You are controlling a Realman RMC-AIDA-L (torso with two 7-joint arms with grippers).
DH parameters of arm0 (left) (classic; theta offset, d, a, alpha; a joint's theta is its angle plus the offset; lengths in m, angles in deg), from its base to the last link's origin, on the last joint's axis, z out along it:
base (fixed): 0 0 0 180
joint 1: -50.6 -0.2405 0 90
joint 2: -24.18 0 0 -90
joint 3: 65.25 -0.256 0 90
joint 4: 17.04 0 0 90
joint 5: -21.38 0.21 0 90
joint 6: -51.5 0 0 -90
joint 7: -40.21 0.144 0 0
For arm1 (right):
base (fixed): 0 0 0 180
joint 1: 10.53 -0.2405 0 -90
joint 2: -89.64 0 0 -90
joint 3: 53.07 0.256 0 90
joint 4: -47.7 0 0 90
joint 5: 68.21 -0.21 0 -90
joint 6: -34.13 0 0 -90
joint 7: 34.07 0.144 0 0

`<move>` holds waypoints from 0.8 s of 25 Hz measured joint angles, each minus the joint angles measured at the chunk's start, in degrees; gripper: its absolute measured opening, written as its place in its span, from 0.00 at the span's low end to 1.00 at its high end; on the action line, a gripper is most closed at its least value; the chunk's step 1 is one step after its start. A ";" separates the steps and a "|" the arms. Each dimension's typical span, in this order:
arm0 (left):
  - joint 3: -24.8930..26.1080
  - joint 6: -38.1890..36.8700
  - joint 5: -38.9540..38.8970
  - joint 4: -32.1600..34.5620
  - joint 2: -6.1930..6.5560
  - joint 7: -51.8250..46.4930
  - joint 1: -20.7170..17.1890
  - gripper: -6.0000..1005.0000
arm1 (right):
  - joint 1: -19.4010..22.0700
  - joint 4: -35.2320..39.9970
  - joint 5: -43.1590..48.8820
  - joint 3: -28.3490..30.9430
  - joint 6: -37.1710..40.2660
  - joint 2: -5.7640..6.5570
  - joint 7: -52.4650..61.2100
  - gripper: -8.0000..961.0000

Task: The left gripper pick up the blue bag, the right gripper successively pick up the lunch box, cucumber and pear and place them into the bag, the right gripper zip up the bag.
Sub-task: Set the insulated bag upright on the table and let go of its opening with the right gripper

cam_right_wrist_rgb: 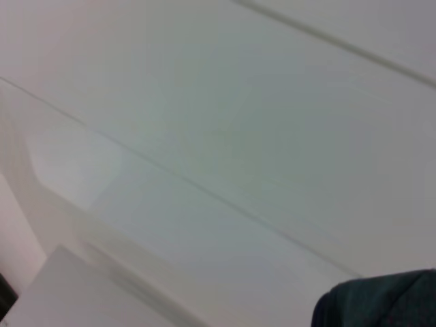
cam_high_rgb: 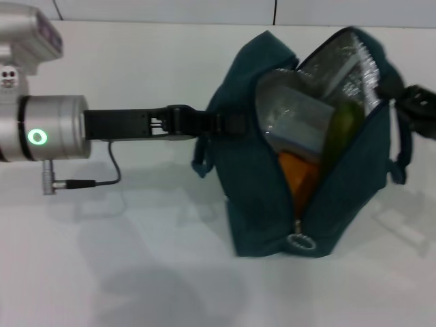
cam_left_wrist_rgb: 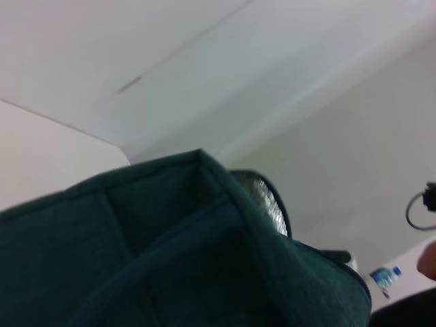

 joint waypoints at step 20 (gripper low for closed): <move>-4.74 9.03 0.23 -3.75 -0.26 0.85 2.02 0.17 | 1.72 1.24 0.41 1.50 -2.67 0.72 -1.42 0.07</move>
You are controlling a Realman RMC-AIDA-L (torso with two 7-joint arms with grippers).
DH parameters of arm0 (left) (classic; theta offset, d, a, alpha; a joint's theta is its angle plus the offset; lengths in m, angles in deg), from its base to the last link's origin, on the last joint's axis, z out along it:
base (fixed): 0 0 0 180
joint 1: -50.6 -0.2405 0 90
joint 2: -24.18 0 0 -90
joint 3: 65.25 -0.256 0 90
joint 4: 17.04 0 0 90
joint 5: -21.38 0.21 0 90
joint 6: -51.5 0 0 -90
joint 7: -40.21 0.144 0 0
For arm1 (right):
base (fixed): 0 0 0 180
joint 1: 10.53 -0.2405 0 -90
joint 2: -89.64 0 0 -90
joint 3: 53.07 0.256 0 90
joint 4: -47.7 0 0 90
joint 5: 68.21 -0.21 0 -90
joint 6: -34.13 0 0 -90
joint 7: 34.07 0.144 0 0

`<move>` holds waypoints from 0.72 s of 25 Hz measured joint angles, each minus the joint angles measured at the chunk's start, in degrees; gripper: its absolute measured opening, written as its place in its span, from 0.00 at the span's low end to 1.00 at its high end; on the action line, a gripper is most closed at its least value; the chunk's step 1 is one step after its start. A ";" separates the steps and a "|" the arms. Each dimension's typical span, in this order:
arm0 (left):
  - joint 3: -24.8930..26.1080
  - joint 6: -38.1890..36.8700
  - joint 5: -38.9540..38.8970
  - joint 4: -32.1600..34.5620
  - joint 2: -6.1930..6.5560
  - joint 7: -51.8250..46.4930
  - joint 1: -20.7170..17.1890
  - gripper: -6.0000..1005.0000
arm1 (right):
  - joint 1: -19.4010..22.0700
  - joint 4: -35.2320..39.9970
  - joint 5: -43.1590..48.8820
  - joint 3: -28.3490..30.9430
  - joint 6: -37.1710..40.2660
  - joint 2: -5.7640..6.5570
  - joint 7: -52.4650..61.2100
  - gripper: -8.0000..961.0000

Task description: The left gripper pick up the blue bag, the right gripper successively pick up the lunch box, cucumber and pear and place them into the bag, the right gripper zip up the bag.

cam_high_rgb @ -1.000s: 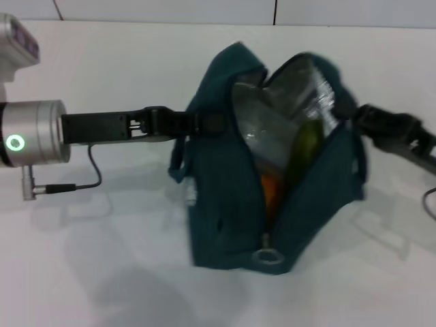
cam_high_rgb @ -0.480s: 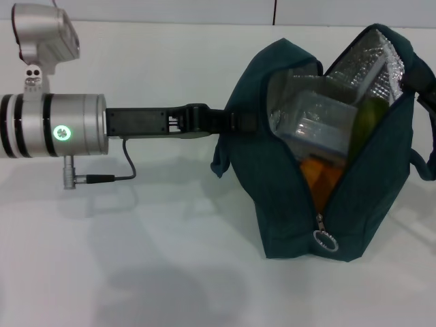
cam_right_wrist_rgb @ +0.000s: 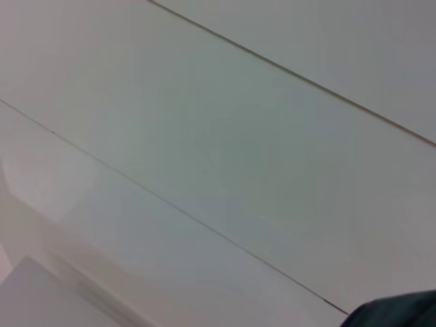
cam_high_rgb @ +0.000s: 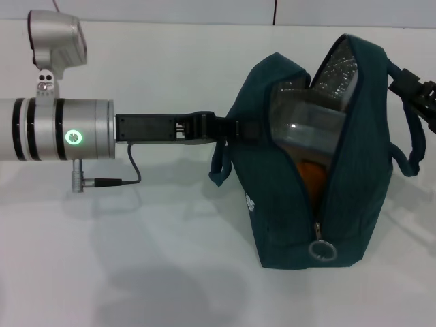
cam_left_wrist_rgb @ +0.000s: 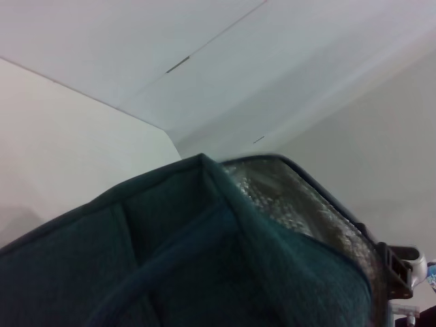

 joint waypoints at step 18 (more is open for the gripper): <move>-0.06 0.54 -0.38 -0.22 -0.07 -0.22 -0.70 0.17 | 5.09 0.07 1.56 -0.26 12.13 0.04 -16.67 0.67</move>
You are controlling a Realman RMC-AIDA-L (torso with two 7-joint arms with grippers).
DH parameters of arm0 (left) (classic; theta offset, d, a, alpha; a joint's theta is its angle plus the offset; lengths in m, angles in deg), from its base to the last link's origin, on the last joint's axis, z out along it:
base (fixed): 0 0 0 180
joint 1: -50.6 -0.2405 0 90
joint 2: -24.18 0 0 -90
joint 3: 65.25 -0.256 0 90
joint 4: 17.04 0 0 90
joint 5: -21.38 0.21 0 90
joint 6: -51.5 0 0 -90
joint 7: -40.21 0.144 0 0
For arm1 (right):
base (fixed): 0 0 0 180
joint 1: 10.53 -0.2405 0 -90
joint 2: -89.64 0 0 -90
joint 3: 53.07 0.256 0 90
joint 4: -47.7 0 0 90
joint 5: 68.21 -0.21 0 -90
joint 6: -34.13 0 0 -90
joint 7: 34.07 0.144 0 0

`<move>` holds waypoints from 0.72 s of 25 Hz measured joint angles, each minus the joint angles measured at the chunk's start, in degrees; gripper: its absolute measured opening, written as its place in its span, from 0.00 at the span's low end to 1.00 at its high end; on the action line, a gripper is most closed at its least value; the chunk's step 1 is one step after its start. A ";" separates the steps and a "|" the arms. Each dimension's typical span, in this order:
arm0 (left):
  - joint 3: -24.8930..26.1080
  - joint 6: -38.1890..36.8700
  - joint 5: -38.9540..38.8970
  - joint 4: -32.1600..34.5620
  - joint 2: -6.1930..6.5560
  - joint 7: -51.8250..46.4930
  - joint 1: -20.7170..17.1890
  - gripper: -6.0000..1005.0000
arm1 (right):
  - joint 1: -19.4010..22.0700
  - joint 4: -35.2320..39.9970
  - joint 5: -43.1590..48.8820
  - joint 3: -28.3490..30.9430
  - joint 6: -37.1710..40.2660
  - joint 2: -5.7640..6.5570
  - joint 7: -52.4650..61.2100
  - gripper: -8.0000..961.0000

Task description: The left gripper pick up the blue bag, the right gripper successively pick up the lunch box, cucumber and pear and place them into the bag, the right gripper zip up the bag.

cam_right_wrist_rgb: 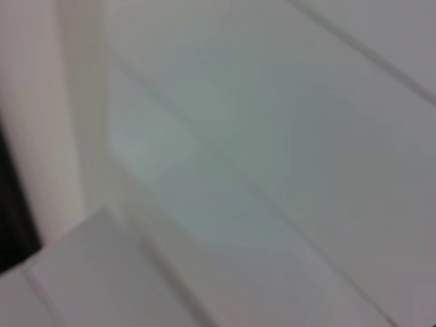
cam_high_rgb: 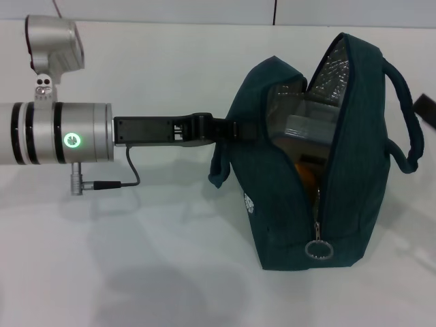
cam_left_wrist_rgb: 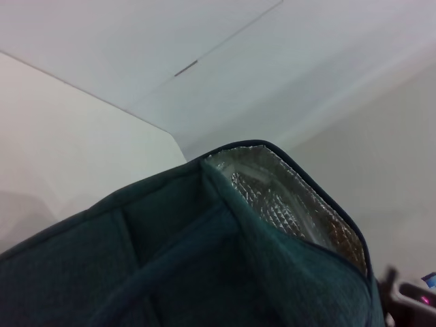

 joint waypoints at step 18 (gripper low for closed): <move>0.03 0.12 -0.27 -0.51 -0.01 0.14 -0.06 0.17 | 5.83 -4.72 18.84 -0.21 0.45 -2.02 -35.64 0.80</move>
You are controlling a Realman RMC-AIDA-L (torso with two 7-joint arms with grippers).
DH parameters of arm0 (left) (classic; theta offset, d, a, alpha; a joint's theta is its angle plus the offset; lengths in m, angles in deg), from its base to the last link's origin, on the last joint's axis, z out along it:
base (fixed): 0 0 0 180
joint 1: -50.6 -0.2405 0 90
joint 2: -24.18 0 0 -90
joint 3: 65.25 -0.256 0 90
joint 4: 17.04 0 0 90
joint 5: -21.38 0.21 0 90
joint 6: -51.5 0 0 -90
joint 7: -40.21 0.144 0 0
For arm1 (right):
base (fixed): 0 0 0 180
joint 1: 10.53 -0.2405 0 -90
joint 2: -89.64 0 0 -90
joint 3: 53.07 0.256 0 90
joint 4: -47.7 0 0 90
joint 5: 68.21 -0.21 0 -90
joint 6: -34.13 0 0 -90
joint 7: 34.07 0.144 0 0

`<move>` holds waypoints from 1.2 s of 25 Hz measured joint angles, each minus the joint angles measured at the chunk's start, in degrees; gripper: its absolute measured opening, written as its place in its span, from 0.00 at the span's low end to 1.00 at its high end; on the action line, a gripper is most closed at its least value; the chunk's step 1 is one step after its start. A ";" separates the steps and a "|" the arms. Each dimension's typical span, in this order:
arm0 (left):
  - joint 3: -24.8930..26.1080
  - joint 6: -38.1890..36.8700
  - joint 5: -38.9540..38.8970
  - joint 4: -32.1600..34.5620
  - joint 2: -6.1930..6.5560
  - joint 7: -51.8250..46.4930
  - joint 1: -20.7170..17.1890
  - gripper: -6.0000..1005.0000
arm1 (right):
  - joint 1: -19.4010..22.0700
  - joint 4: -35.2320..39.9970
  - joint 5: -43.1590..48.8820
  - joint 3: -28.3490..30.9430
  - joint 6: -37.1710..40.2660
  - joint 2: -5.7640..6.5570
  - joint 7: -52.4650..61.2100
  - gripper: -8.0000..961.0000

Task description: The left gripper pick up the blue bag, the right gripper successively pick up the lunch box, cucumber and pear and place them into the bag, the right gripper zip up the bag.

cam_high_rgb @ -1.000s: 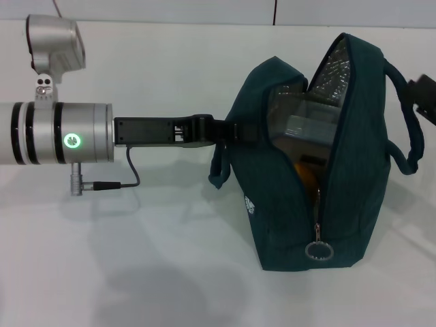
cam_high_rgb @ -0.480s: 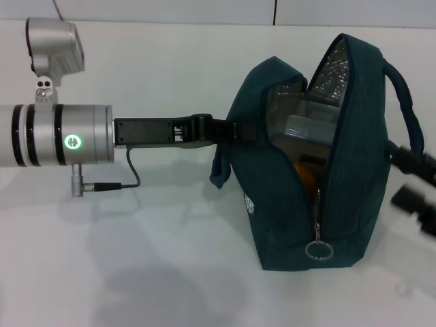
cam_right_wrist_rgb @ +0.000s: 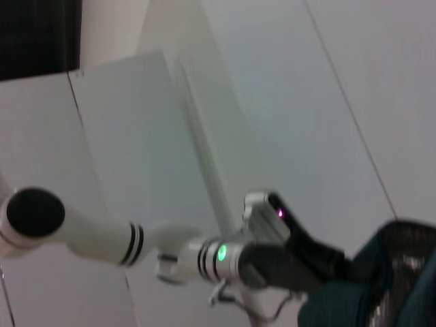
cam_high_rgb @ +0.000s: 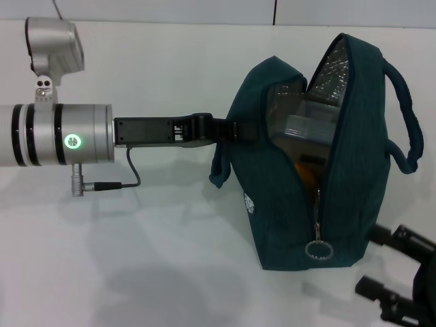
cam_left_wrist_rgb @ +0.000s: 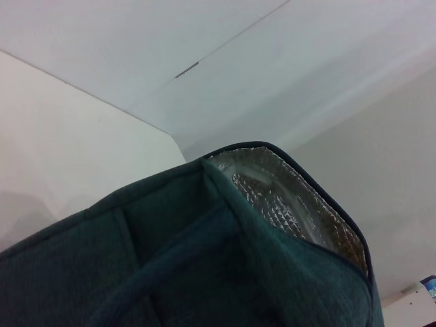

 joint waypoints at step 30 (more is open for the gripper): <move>-0.01 -0.17 0.01 -0.18 -0.19 0.00 0.22 0.18 | -2.80 -0.90 4.03 -1.43 -12.34 -1.63 0.14 0.80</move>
